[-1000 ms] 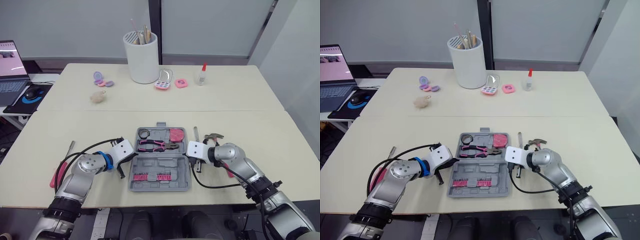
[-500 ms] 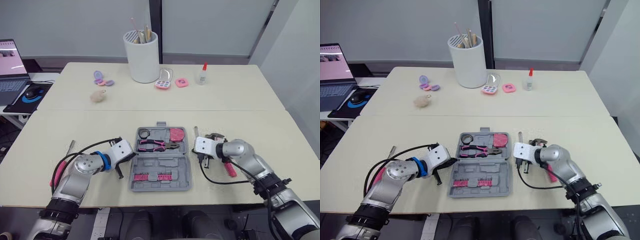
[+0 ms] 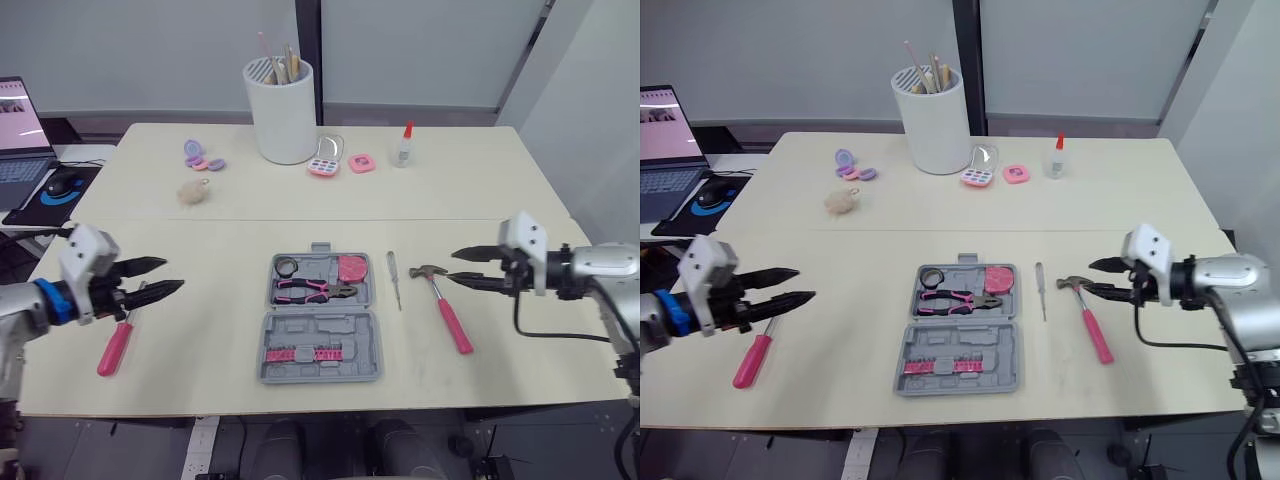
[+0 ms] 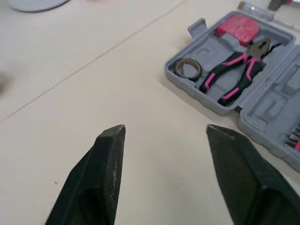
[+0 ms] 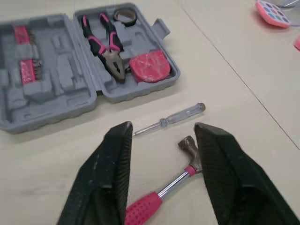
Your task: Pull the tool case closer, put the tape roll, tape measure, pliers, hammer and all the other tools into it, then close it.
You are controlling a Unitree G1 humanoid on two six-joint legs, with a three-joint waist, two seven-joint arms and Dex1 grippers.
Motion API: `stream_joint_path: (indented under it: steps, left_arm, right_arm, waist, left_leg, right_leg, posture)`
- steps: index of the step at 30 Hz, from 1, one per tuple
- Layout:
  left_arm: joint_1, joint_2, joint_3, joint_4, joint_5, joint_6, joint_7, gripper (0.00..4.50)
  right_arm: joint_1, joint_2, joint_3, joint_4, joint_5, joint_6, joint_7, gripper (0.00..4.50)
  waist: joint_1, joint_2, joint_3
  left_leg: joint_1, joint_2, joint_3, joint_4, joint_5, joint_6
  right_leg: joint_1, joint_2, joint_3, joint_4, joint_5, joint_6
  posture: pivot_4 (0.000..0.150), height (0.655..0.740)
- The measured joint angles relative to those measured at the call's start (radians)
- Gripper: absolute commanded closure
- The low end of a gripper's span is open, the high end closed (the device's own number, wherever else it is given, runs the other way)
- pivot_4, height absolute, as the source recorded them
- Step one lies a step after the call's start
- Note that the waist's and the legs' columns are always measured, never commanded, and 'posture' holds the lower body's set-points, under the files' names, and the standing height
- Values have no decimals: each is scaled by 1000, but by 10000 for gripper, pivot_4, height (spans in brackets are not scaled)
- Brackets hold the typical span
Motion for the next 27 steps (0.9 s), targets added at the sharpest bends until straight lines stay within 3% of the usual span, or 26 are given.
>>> stream_joint_path:
  steps: [2, 4, 9, 14, 27]
  left_arm:
    - [5, 51, 55, 97, -13, 26, -26, 650]
    - [-4, 103, 95, 193, -20, 37, -54, 0]
    - [-47, 197, 128, 494, 9, -47, -88, 0]
    - [-83, 211, 126, 722, 55, -163, -98, 0]
    - [-140, 212, 94, 766, 92, -207, -125, 0]
  right_arm:
    - [17, -61, -59, 36, 23, 36, 12, 7226]
    - [24, -105, -122, 70, 48, 67, 18, 285]
    - [74, -133, -199, 192, 51, 36, 12, 285]
    - [121, -135, -214, 253, 40, -20, -3, 285]
    - [101, -134, -182, 267, 33, -45, -38, 285]
  waist:
    - [0, 0, 0]
    - [0, 0, 0]
    - [-1, 0, 0]
    - [-1, 1, 0]
    - [0, 0, 0]
  left_leg:
    - [0, 0, 1, 0, 0, 0]
    - [0, 0, 1, -1, 0, 0]
    - [0, 0, 5, -2, 0, 0]
    - [0, 1, 7, -2, 0, 0]
    - [0, 1, 14, -2, 0, 0]
  right_leg:
    - [-1, 0, 0, 0, 0, 0]
    - [-2, 0, 1, 0, 0, 0]
    - [-4, -1, 2, 0, -1, 0]
    - [-4, -1, 3, 0, -1, 1]
    - [-4, -1, 4, 1, 0, 0]
  posture:
    - [1500, 7400]
    - [1500, 7400]
    - [1500, 7400]
    - [1500, 7400]
    - [1500, 7400]
